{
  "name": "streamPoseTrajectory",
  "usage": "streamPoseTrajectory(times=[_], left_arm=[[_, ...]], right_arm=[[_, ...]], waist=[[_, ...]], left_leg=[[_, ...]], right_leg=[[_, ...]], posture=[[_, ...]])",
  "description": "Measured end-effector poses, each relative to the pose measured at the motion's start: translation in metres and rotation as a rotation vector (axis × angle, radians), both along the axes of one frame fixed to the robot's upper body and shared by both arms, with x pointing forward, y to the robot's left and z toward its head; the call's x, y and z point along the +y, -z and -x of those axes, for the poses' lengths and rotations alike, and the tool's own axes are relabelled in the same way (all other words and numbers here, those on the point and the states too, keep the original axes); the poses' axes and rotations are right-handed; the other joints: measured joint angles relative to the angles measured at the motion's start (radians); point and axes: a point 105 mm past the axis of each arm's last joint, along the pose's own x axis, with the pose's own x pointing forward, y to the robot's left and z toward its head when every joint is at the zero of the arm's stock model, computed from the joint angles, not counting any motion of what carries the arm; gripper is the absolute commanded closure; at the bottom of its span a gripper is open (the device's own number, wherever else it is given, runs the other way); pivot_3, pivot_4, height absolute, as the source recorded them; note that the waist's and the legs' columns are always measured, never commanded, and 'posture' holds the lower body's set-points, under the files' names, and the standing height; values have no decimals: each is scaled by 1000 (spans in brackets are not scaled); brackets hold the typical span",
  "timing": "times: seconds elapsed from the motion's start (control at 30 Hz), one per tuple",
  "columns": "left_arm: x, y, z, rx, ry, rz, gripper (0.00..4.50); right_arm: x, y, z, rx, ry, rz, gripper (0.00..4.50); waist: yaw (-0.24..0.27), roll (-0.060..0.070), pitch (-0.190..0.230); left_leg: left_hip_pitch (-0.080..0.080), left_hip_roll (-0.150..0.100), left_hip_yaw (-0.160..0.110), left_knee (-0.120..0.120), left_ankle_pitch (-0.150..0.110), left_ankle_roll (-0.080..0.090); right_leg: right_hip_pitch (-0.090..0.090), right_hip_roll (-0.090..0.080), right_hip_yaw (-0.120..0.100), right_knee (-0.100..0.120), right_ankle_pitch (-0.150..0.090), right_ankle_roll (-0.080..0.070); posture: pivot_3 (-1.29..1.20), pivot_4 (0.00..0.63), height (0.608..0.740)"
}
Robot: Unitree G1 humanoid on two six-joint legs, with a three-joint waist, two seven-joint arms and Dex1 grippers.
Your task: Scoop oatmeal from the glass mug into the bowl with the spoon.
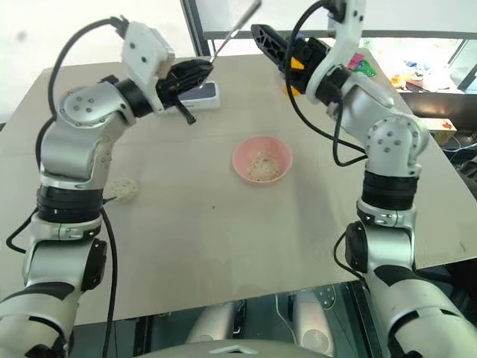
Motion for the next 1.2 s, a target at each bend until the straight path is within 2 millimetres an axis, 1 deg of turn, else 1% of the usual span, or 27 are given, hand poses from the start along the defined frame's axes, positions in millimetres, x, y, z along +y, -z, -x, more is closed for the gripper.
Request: streamPoseTrajectory(times=[0.07, 0.2, 0.27, 0.4, 0.47, 0.53, 0.57, 0.63, 0.67, 0.7, 0.77, 0.8, 0.83, 0.97, 1.0, 1.03, 1.1, 1.17, 1.2], left_arm=[[-3, 3, 0, 1, 11, -17, 4365], [-10, 9, 2, 11, 45, -54, 4365], [-11, 14, 2, 20, 53, -69, 4365], [-13, 18, 3, 33, 69, -75, 4365], [-13, 18, 3, 33, 71, -74, 4500], [-14, 18, 2, 34, 70, -69, 4500], [-14, 18, 2, 34, 69, -67, 4500], [-15, 19, 2, 33, 69, -66, 4500], [-15, 19, 2, 33, 69, -66, 4500], [-15, 19, 2, 32, 68, -67, 4500], [-16, 19, 2, 34, 67, -65, 4500], [-16, 18, 2, 33, 68, -62, 4500], [-17, 18, 3, 38, 74, -56, 4500], [-19, 21, 2, 62, 81, -20, 4500], [-18, 20, 2, 60, 76, -4, 3731], [-18, 19, 2, 58, 74, 0, 3607], [-14, 16, 1, 49, 59, 17, 2676], [-10, 12, 0, 32, 38, 31, 1565], [-8, 10, 0, 26, 30, 37, 1175]], right_arm=[[6, -1, -3, 19, -28, -19, 0], [20, -13, 2, 13, -107, -73, 0], [25, -17, 3, 11, -128, -83, 0], [29, -15, 1, 35, -147, -103, 0], [31, -13, 0, 44, -151, -108, 413], [32, -13, 0, 45, -152, -110, 1122], [32, -13, 0, 45, -151, -109, 1551], [31, -12, -1, 44, -147, -108, 2625], [31, -12, -1, 45, -144, -106, 2961], [31, -12, -2, 45, -141, -105, 3507], [29, -12, -3, 45, -130, -101, 4341], [25, -10, -7, 46, -93, -91, 4434], [23, -9, -8, 52, -97, -102, 4434], [22, -9, -9, 49, -86, -97, 4434], [22, -9, -9, 48, -84, -97, 4500], [22, -9, -9, 49, -84, -97, 4500], [21, -9, -10, 50, -80, -98, 4500], [19, -7, -14, 62, -68, -107, 4500], [18, -6, -15, 68, -64, -111, 4500]], waist=[[-2, 0, 0], [-5, 1, 1], [-6, 1, 1], [-4, 1, 1], [-4, 1, 1], [-4, 1, 1], [-4, 1, 1], [-4, 1, 1], [-4, 1, 1], [-4, 1, 1], [-5, 1, 1], [-4, 1, 1], [-4, 1, 1], [-4, 2, 1], [-5, 2, 1], [-5, 2, 1], [-7, 2, 1], [-6, 2, 1], [-6, 2, 1]], left_leg=[[-1, 0, 1, 0, 0, 0], [-1, 0, 2, -1, 0, 0], [0, 0, 3, -1, 0, 0], [0, 0, 3, 0, 0, 0], [0, 0, 3, 0, 0, 0], [0, 0, 3, 0, 0, 0], [0, 0, 3, 0, 0, 0], [0, 0, 3, 0, 0, 0], [0, 0, 3, 0, 0, 0], [0, 0, 3, 0, 0, 0], [0, 0, 3, 0, 0, 0], [0, 0, 3, 0, 0, 0], [0, 0, 3, 0, 0, 0], [0, 0, 3, 0, 0, 0], [0, 0, 3, 0, 0, 0], [0, 0, 3, 0, 0, 0], [0, 1, 3, 0, 0, 0], [0, 1, 3, 0, 0, 0], [0, 1, 3, 0, 0, 0]], right_leg=[[-1, 0, 1, 0, 0, 0], [-3, 0, 2, 2, 0, 0], [-3, 0, 2, 3, 0, 0], [-3, 0, 2, 4, 0, 0], [-3, 0, 2, 4, 0, 0], [-3, 0, 2, 4, 0, 0], [-3, 0, 2, 4, 0, 0], [-3, 0, 2, 4, 0, 0], [-3, 0, 2, 4, 0, 0], [-3, 0, 2, 4, 0, 0], [-3, 0, 2, 4, 0, 0], [-3, 0, 2, 4, 0, 0], [-3, 0, 2, 4, 0, 0], [-3, 0, 2, 4, 0, 0], [-3, 0, 3, 4, 0, 0], [-3, 0, 3, 4, 0, 0], [-3, 0, 3, 4, 0, 0], [-3, 0, 3, 4, 0, 0], [-3, 0, 3, 4, 0, 0]], posture=[[0, 150, 740], [0, 150, 740], [0, 150, 740], [0, 150, 740], [0, 150, 740], [0, 150, 740], [0, 150, 740], [0, 150, 740], [0, 150, 740], [0, 150, 740], [0, 150, 740], [0, 150, 740], [0, 150, 740], [0, 150, 740], [0, 150, 740], [0, 150, 740], [0, 150, 740], [0, 150, 740], [0, 150, 740]])
